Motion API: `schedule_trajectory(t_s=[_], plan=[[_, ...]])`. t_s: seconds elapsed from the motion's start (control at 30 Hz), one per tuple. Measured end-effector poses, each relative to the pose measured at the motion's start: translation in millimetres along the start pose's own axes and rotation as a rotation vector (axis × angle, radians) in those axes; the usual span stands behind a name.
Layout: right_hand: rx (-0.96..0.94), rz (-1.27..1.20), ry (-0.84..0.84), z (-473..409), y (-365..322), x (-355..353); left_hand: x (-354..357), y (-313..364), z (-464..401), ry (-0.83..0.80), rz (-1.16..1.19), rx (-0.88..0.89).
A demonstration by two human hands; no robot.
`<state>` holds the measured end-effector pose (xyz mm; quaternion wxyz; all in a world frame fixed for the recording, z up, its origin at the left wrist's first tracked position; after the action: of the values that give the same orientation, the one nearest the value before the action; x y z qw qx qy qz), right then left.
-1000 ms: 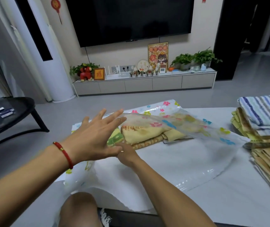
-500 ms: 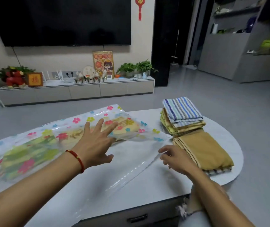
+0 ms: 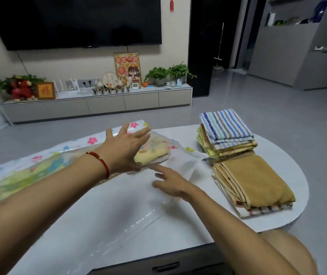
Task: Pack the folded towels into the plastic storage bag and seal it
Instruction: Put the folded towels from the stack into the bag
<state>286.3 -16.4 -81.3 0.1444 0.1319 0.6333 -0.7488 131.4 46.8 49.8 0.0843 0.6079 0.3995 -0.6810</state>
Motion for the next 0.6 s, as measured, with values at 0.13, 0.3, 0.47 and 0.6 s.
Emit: schedule_trajectory(t_s=[0.13,0.3,0.47,0.6], plan=[[0.134,-0.019,0.180,-82.9,-0.7,35.6,-2.3,-6.3,9.9,-0.014,0.040,0.052],[0.149,0.253,0.298,-135.7,5.3,50.1,-6.7,-14.9,20.7,0.014,0.075,0.096],[0.122,0.416,0.207,-130.8,4.2,38.5,-9.8,-19.2,16.0,0.027,0.136,0.060],[-0.076,0.502,0.250,-60.5,-4.8,7.9,-5.1,-9.1,10.7,0.014,0.144,0.036]])
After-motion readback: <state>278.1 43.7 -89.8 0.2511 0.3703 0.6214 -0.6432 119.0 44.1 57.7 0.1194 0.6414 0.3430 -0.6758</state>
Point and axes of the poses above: each hand's wrist, its own z-axis away from the middle knuckle, its own x-axis out of the palm, y = z × x, the point moved 2 cm from there along -z, towards the middle knuckle, and after that the axes turned 10 degrees about -z, right-handed, at the moved point
